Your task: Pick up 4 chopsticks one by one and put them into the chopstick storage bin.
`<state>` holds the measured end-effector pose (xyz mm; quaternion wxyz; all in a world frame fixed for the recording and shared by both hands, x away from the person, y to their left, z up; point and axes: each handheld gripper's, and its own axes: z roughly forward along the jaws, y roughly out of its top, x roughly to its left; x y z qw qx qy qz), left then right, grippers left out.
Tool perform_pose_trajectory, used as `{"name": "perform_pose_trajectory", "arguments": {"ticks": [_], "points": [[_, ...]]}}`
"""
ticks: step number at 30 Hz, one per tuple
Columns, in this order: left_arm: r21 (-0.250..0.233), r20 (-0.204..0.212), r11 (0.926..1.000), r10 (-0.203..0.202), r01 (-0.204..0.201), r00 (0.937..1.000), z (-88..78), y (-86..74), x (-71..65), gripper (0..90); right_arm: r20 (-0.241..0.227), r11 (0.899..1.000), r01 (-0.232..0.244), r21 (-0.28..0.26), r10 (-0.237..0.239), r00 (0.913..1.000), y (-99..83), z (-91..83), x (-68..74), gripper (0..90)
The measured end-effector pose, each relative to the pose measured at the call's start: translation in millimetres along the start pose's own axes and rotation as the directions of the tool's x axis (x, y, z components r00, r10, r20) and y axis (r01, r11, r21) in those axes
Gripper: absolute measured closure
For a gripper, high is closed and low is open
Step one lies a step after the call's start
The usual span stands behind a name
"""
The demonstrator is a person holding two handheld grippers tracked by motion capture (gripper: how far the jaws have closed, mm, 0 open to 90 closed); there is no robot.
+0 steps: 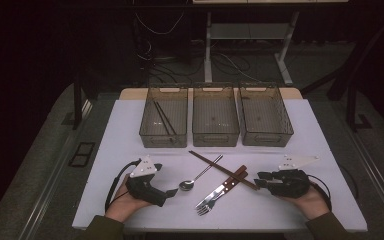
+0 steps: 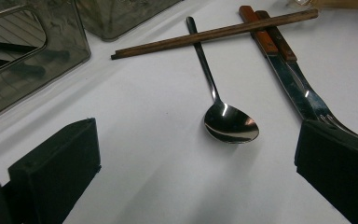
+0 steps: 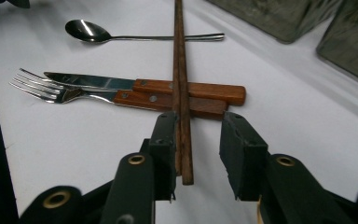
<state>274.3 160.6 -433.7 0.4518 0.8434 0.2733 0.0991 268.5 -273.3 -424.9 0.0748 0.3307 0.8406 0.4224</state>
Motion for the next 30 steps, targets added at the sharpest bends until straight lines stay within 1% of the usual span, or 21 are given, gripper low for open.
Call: {"name": "perform_pose_trajectory", "arguments": {"ticks": [3,6,8,15,30], "points": [[0.000,0.000,1.0000,0.003,-0.003,1.0000,0.0,0.1,0.4,0.0,-0.001,1.000,-0.002,0.013,0.002,1.0000,0.9,5.1,-0.1,73.8],[0.001,0.001,1.0000,0.003,-0.003,1.0000,0.2,0.0,0.7,0.0,-0.006,1.000,0.010,0.023,-0.010,0.9999,2.0,8.2,0.5,76.7],[0.001,0.002,1.0000,-0.002,0.002,1.0000,0.3,-0.2,0.4,0.0,-0.003,0.999,0.015,0.028,-0.015,0.9999,2.7,10.1,1.3,76.8],[0.002,0.001,1.0000,-0.001,0.001,1.0000,0.4,-0.2,0.3,0.0,-0.006,0.999,0.022,0.048,-0.022,0.9997,3.1,16.7,2.0,77.2],[0.000,0.002,1.0000,-0.002,0.002,1.0000,0.7,-0.2,-0.1,0.0,0.005,0.997,0.038,0.071,-0.038,0.9993,2.9,21.0,1.7,77.5]]}}
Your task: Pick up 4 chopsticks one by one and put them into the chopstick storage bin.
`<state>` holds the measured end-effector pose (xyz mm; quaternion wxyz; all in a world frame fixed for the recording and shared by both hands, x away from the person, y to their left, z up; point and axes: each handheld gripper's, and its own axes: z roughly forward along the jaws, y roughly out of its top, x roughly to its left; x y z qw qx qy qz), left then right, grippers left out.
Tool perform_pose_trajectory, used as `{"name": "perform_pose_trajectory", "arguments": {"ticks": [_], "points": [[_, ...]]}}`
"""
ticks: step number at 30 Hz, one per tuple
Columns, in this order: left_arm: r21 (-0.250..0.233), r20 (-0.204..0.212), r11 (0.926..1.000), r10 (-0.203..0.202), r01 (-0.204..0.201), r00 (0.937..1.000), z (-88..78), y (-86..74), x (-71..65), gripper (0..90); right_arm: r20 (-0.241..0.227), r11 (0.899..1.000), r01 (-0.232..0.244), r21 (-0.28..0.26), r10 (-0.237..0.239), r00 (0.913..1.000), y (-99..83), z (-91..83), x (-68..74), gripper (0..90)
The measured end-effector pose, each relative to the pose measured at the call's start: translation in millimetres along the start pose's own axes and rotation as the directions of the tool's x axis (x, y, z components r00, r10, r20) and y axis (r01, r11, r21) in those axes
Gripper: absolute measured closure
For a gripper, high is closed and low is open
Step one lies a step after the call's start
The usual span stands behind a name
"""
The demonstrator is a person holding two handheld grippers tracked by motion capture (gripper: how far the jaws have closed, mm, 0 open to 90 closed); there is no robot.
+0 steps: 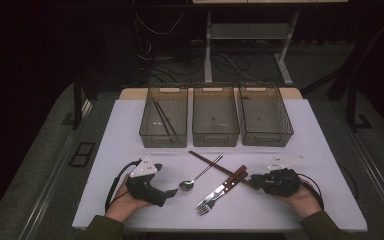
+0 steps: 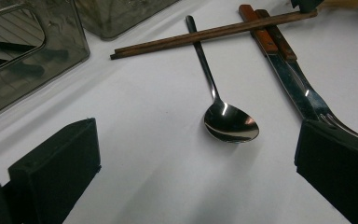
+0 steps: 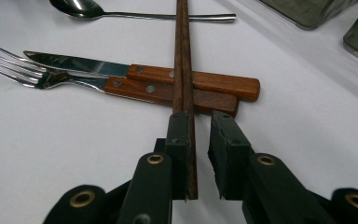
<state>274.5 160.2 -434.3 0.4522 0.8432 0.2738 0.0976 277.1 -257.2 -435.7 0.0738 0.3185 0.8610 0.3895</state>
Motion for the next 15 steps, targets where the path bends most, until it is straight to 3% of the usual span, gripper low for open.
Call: {"name": "perform_pose_trajectory", "arguments": {"ticks": [15], "points": [[0.002,0.003,1.0000,0.001,-0.001,1.0000,0.2,0.0,-0.1,0.0,-0.012,1.000,0.014,0.010,-0.014,0.9998,0.7,1.0,1.0,71.4]]}}
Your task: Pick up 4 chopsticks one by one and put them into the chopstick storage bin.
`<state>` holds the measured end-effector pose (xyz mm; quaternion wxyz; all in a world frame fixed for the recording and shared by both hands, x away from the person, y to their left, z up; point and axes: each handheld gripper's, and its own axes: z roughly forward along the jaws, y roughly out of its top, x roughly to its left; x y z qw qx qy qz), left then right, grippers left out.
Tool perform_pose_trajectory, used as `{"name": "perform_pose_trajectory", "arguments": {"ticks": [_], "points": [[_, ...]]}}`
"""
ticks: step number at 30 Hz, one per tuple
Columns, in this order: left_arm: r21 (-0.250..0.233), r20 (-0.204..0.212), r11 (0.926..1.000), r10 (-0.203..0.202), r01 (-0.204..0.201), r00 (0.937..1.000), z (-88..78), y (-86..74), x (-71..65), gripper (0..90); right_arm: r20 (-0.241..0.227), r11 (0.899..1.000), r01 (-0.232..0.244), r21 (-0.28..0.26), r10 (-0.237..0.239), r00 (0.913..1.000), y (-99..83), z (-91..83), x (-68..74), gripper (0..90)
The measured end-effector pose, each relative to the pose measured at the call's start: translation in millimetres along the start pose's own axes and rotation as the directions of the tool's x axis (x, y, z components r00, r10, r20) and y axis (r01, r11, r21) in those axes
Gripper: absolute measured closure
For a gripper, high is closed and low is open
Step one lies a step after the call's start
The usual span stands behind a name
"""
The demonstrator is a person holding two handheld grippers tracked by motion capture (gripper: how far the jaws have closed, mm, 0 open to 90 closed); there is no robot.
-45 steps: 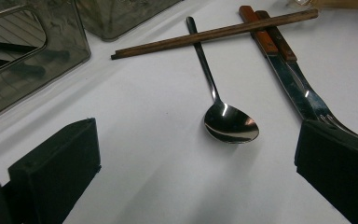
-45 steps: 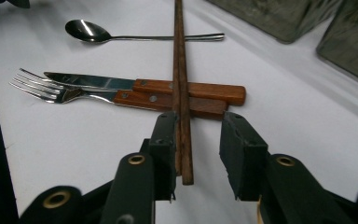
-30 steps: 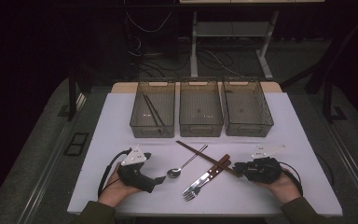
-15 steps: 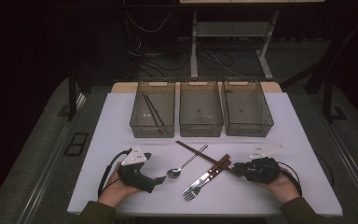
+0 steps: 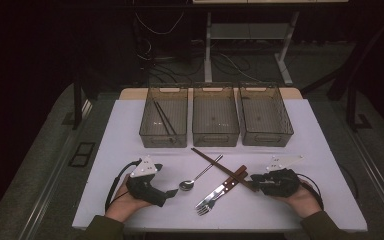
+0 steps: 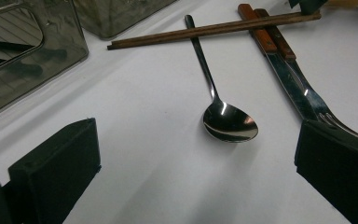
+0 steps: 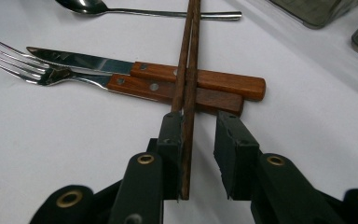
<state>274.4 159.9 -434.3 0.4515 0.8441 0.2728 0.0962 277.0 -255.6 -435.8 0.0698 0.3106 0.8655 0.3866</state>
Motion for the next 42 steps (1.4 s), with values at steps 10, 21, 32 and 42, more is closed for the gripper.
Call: {"name": "perform_pose_trajectory", "arguments": {"ticks": [10,21,32,42], "points": [[0.000,0.001,1.0000,0.000,0.000,1.0000,0.0,0.0,-0.1,0.0,0.012,1.000,0.024,0.014,-0.024,0.9996,0.5,0.8,1.9,70.5],[0.000,0.001,1.0000,0.001,-0.001,1.0000,-0.1,0.2,-0.3,0.0,0.023,0.998,0.039,0.042,-0.040,0.9989,0.1,3.8,2.5,70.5],[-0.002,0.001,1.0000,0.001,-0.001,1.0000,0.2,0.1,-0.5,0.0,0.018,0.997,0.040,0.069,-0.041,0.9990,-0.8,10.1,1.7,73.1],[-0.002,0.002,1.0000,0.001,-0.001,1.0000,0.6,0.1,-0.7,0.0,0.016,0.996,0.034,0.086,-0.036,0.9992,-1.2,12.9,1.3,79.2]]}}
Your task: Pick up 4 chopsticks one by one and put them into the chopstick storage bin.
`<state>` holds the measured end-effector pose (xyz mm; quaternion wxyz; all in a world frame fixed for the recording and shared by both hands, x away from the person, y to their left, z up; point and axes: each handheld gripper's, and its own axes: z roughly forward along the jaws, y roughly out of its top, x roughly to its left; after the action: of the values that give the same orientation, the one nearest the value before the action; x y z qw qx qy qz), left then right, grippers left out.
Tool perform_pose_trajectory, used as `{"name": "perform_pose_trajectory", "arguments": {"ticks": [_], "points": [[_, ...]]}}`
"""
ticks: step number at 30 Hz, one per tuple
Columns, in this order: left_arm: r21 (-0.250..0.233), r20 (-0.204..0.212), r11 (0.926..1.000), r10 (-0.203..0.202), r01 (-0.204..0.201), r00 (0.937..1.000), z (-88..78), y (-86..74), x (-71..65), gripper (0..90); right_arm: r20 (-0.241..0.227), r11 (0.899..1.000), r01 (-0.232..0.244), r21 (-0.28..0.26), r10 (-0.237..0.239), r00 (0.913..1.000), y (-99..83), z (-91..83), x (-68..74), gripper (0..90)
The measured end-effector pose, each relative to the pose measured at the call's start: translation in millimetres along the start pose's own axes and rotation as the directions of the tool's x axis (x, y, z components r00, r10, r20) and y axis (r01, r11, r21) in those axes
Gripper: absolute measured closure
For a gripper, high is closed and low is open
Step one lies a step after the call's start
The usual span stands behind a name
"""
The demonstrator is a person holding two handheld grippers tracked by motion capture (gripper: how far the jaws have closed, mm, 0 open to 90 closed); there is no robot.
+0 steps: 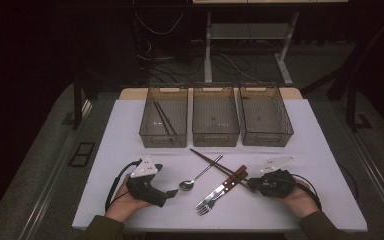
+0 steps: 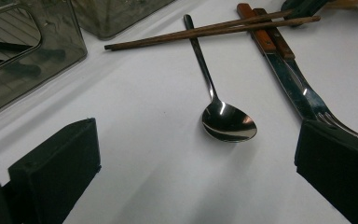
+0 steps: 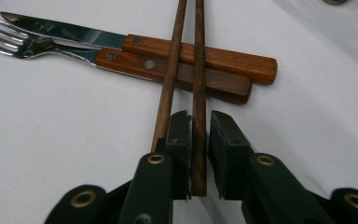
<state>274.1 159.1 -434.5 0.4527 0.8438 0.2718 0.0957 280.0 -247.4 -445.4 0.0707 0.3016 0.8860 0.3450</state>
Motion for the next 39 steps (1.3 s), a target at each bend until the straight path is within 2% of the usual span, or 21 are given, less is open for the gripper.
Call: {"name": "perform_pose_trajectory", "arguments": {"ticks": [5,17,22,39], "points": [[0.001,0.001,1.0000,0.001,-0.001,1.0000,0.3,-0.1,-0.1,0.0,0.003,1.000,0.000,0.003,0.000,1.0000,0.1,-0.2,0.2,82.9],[0.017,0.013,0.9998,0.009,-0.009,0.9999,2.3,-1.3,-0.9,0.0,0.012,1.000,0.008,-0.010,-0.008,0.9999,0.4,-4.1,-0.2,83.5],[0.009,0.014,0.9999,0.009,-0.009,0.9999,3.0,-1.4,-2.0,0.0,0.015,1.000,0.017,-0.019,-0.017,0.9997,1.3,-7.7,0.2,83.7],[0.005,0.010,0.9998,0.017,-0.017,0.9998,0.9,-2.8,-0.7,0.0,-0.010,0.994,-0.017,-0.104,0.016,0.9998,9.8,-28.8,-0.3,83.7]]}}
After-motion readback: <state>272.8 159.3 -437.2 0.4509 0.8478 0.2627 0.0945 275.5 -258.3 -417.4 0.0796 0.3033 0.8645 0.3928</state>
